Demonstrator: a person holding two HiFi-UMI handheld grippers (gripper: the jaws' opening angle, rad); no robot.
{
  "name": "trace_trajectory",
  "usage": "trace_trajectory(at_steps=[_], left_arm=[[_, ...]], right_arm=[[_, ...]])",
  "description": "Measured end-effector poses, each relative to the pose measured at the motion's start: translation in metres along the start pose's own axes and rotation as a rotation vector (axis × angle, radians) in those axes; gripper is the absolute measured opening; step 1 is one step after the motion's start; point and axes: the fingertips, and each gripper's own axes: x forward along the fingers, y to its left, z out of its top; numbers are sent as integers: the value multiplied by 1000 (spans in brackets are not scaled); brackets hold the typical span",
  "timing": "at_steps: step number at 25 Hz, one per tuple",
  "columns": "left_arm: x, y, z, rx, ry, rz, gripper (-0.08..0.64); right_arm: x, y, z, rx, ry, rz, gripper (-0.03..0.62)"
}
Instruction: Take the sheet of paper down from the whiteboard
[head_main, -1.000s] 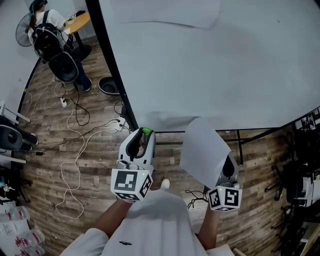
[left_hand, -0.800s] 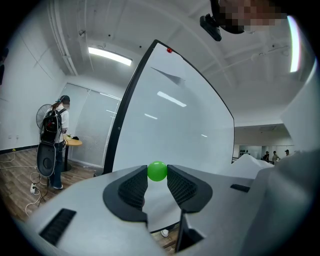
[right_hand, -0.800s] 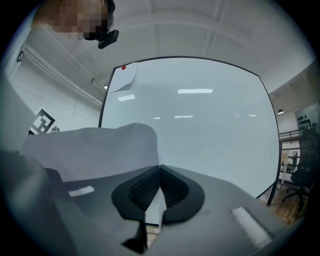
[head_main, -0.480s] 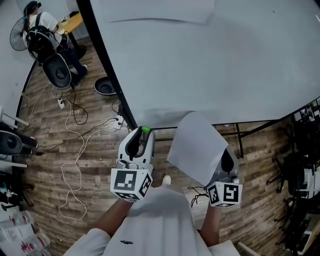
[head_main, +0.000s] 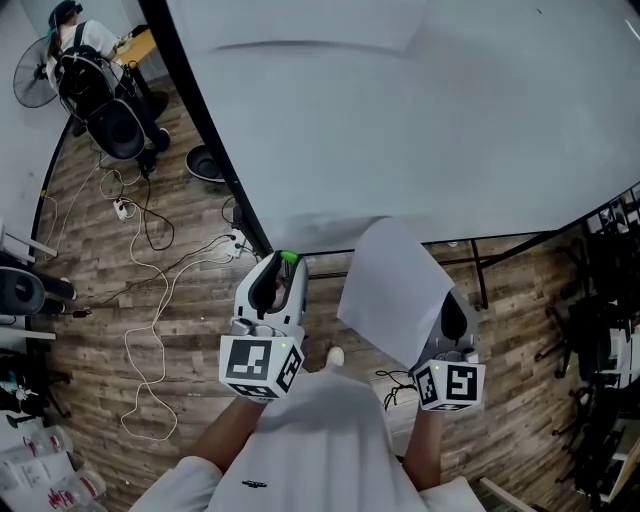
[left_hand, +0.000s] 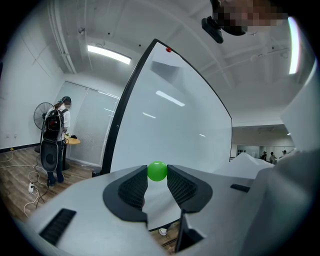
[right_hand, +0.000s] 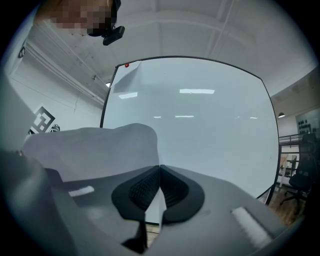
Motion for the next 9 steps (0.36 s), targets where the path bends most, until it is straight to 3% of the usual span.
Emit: trace_trajectory(at_steps=[9], left_arm=[[1,-5,-1,5,3,-6,126]], right_arm=[[2,1,1,-9,-1,10,11]])
